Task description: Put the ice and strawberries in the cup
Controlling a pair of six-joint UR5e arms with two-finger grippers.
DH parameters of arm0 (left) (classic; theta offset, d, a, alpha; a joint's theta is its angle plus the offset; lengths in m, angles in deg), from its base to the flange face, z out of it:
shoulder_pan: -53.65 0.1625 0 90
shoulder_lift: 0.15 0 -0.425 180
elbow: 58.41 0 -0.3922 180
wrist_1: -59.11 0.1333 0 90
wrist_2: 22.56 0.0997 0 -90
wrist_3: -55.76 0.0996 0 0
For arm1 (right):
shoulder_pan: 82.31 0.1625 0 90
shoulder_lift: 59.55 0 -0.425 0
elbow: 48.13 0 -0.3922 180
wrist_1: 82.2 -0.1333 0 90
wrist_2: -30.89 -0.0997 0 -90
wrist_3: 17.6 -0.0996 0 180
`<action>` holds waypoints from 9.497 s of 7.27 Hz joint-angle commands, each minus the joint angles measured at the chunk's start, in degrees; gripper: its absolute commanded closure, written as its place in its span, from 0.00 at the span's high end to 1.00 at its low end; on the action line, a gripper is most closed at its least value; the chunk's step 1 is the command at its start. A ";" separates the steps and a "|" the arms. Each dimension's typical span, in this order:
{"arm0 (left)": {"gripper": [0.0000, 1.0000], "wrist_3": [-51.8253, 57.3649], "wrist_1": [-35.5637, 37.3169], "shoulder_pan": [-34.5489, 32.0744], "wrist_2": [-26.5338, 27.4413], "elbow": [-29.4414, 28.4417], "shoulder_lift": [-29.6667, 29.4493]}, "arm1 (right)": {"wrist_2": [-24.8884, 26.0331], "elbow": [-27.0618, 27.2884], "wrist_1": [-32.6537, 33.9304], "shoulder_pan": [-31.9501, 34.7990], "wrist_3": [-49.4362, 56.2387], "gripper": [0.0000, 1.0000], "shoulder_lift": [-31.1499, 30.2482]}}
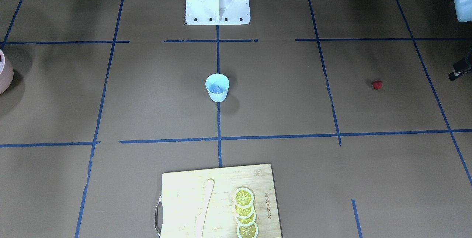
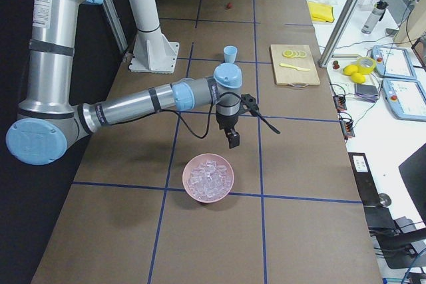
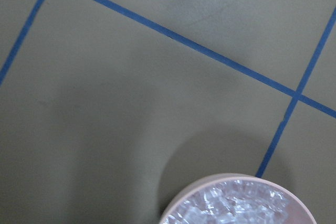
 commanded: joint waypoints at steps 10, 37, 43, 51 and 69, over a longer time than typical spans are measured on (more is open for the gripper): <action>1.00 -0.10 0.00 -0.01 -0.09 0.37 0.00 | 0.74 -13.81 -14.75 -1.46 5.41 0.66 -4.74; 1.00 0.08 -0.09 -0.01 -0.09 1.33 0.97 | -3.56 4.39 23.22 -7.31 -9.29 0.00 24.47; 1.00 0.34 -0.09 0.07 -0.09 0.72 0.97 | 11.08 -11.13 22.35 -37.99 -55.99 0.00 56.21; 1.00 0.52 -0.09 -0.01 -0.09 0.54 0.97 | 18.76 -25.85 10.83 -46.38 -63.06 0.00 62.49; 1.00 -47.10 -31.27 30.37 15.72 0.37 5.10 | 0.94 -4.40 24.01 -7.12 -12.39 1.00 31.40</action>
